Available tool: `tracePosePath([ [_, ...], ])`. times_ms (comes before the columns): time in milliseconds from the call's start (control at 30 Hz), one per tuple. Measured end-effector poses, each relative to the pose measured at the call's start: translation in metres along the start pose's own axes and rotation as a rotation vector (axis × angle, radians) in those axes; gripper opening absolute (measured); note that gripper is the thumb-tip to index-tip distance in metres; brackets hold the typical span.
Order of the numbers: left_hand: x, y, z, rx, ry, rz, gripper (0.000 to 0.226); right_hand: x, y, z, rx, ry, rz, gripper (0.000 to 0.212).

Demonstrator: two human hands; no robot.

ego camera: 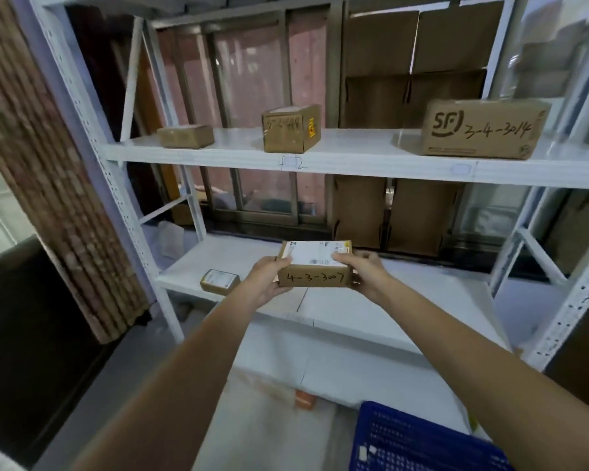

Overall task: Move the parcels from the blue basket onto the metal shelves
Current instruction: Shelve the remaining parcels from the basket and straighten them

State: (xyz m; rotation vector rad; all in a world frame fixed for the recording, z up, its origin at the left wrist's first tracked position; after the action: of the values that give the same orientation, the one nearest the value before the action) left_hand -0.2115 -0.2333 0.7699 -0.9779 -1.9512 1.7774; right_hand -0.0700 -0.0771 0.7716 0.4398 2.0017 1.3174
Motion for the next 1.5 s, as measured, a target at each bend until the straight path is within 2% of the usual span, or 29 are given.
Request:
tracePosePath([
  [67, 0.015, 0.004, 0.017, 0.026, 0.011, 0.012, 0.044, 0.015, -0.016, -0.012, -0.002, -0.031, -0.014, 0.071],
  [233, 0.055, 0.033, 0.040, 0.077, 0.026, 0.062, 0.026, 0.053, -0.051, -0.022, 0.044, -0.090, -0.048, 0.056],
  [367, 0.093, 0.072, 0.050, 0.186, -0.005, 0.096, 0.022, 0.101, -0.084, -0.024, -0.129, -0.219, -0.065, 0.059],
  [467, 0.132, 0.091, 0.059, 0.350, -0.082, 0.081, 0.030, 0.144, -0.102, -0.029, -0.249, -0.273, -0.040, 0.052],
  [600, 0.192, 0.112, 0.073, 0.339, -0.150, 0.159, 0.027, 0.200, -0.125, -0.034, -0.373, -0.316, -0.079, 0.048],
  [667, 0.220, 0.121, 0.076, 0.352, -0.129, 0.200, 0.033, 0.226, -0.137, -0.033, -0.408, -0.329, -0.105, 0.047],
  [800, 0.267, 0.144, 0.079, 0.343, -0.079, 0.250, 0.031, 0.267, -0.155, -0.028, -0.476, -0.382, -0.210, 0.046],
  [1033, 0.355, 0.185, 0.082, 0.380, 0.041, 0.357, 0.025, 0.336, -0.191, -0.018, -0.413, -0.422, -0.333, 0.042],
  [1100, 0.374, 0.197, 0.086, 0.389, 0.063, 0.376, 0.032, 0.354, -0.199, -0.019, -0.392, -0.450, -0.351, 0.041],
  [1233, 0.394, 0.216, 0.099, 0.444, 0.071, 0.420, 0.042, 0.378, -0.211, -0.026, -0.386, -0.458, -0.384, 0.041],
  [1500, 0.399, 0.233, 0.115, 0.392, 0.118, 0.460, 0.030, 0.387, -0.223, -0.033, -0.490, -0.464, -0.392, 0.042],
])
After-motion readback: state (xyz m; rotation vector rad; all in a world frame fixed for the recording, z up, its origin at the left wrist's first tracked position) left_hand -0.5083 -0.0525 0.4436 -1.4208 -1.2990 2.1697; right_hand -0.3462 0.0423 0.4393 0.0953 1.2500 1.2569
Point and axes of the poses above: each hand's wrist, its own x-axis towards the middle knuckle, its own z-axis out of the back of the hand, y = z × x, the point moved 1 cm from there along x, towards the middle knuckle, and after that the axes turned 7 degrees about -z, right-handed, at the moved point
